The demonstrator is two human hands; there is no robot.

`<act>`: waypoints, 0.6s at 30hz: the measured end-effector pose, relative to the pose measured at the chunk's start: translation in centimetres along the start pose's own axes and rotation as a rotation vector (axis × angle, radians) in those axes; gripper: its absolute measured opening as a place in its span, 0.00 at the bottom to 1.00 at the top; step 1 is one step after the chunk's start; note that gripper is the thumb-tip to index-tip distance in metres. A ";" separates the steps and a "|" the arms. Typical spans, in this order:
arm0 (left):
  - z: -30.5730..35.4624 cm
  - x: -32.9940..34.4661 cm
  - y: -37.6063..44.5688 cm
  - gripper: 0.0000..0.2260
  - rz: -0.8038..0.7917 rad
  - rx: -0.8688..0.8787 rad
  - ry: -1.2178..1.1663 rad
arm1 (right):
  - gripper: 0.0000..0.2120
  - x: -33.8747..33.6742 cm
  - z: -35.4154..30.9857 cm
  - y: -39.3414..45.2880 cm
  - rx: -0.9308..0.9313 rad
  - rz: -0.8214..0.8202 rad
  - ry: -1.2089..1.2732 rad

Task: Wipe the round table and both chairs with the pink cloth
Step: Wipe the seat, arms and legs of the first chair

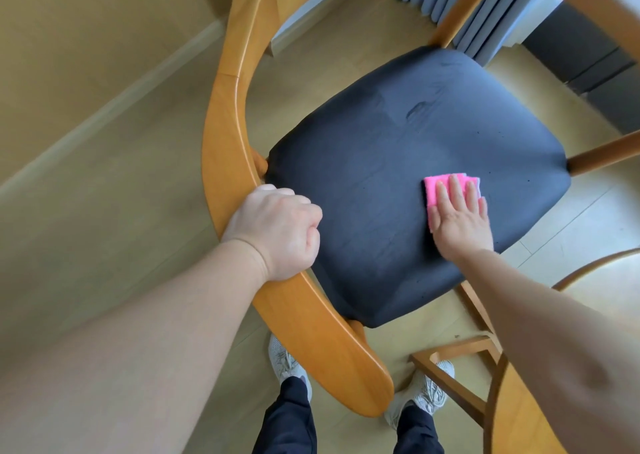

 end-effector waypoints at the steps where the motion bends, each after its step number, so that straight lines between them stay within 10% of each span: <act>1: 0.0 0.0 0.0 0.05 0.000 -0.002 -0.002 | 0.27 0.0 0.3 0.4 0.013 -0.002 -0.007; 18: -0.2 0.0 0.0 0.10 0.049 -0.003 -0.096 | 0.27 7.4 -5.5 -17.2 -0.005 -0.081 -0.081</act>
Point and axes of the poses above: each hand's wrist, its own y-axis towards the middle knuckle, its own x-axis out of the palm, z = x × y, the point moved 3 cm from there along y, towards the middle knuckle, and after that the axes turned 10 degrees about x, right-handed, at the moved point
